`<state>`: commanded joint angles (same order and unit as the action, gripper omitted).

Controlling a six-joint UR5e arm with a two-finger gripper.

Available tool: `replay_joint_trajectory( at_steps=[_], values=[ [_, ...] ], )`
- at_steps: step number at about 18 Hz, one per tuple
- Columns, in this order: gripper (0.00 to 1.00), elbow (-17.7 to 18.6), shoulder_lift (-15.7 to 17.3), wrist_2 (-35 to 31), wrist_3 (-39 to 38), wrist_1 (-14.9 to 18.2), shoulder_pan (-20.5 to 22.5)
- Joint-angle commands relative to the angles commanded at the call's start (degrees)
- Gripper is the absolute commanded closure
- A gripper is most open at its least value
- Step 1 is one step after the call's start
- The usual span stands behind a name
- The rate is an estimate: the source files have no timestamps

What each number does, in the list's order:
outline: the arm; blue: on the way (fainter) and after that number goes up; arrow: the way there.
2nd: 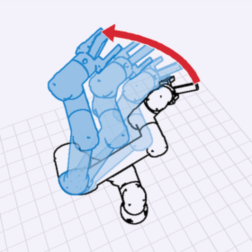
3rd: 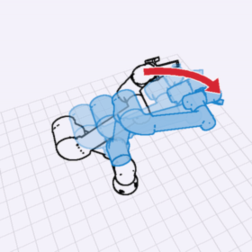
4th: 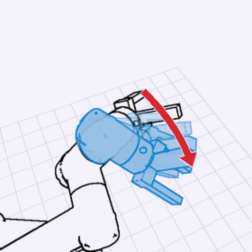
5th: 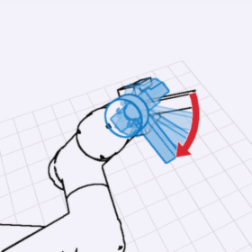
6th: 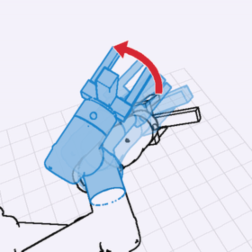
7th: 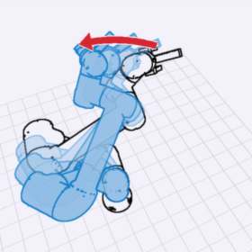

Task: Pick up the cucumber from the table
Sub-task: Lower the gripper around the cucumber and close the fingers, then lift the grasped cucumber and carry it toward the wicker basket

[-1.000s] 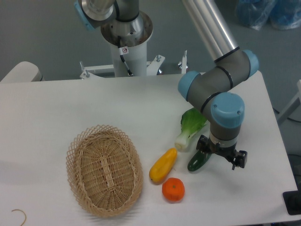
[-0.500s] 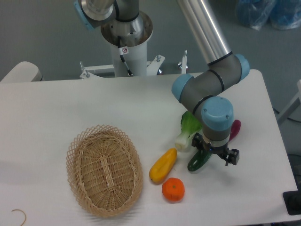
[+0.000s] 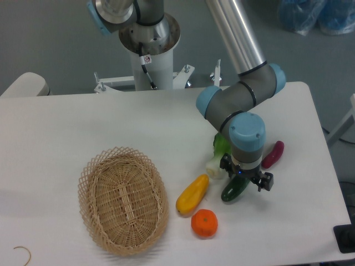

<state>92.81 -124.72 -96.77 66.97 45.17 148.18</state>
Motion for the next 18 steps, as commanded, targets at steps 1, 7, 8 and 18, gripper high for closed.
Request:
replay_joint_trajectory(
  at_steps=[1,7,8,18],
  values=[
    [0.00,0.17,0.00,0.00,-0.17,0.00,-0.09],
    [0.59,-0.09,0.26,0.09,0.35,0.18,-0.09],
    [0.70,0.00,0.35,0.09,0.44,0.18,-0.09],
    [0.83,-2.89,1.05,0.17,2.90,1.32,-0.09]
  ],
)
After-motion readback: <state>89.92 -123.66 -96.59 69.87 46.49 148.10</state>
